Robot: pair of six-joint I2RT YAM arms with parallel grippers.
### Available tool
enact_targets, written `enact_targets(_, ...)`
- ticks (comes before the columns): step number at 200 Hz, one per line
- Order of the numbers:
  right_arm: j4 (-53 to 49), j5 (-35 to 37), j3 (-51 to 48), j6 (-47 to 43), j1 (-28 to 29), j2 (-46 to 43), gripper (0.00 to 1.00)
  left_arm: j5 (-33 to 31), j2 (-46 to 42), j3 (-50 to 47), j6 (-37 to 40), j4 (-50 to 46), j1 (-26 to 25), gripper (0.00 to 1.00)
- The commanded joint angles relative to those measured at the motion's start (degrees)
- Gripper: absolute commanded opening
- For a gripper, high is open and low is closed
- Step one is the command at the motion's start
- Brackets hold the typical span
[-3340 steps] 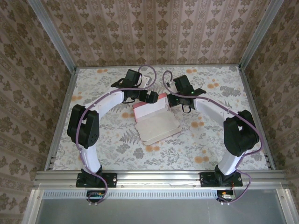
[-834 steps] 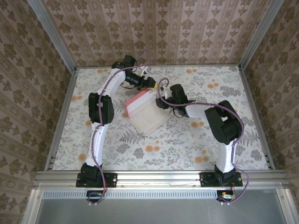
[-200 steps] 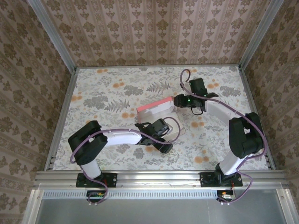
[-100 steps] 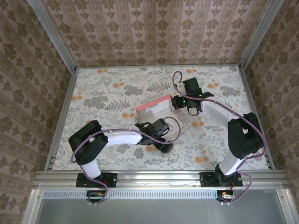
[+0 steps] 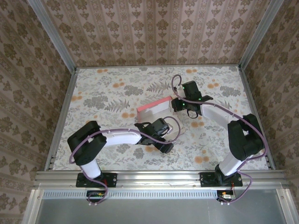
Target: Fold the paper box
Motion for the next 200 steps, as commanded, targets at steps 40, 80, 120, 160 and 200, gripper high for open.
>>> enact_targets(40,3.19,0.17,-5.66,-0.33,1.18,-1.64,0.07,4.29,-10.82,7.36,-0.95,-8.57,0.97,0.99)
enact_targets(80,4.78,-2.40,-6.05,-2.39,1.35,-1.59,0.07,9.56,-17.27,15.29,1.61,-19.41,7.93,0.98)
enact_targets(120,5.30,-6.07,-5.23,-3.98,1.44,-0.87,0.06,16.56,-19.50,19.35,4.26,-22.47,19.24,0.97)
enact_targets(160,6.04,-7.99,-5.30,-4.60,1.93,-0.25,0.06,22.83,-12.37,21.33,6.05,-17.49,28.48,0.97)
enact_targets(200,6.13,-6.89,-5.58,-4.77,2.97,-0.19,0.06,28.59,-1.79,23.27,3.47,-6.02,32.27,0.95)
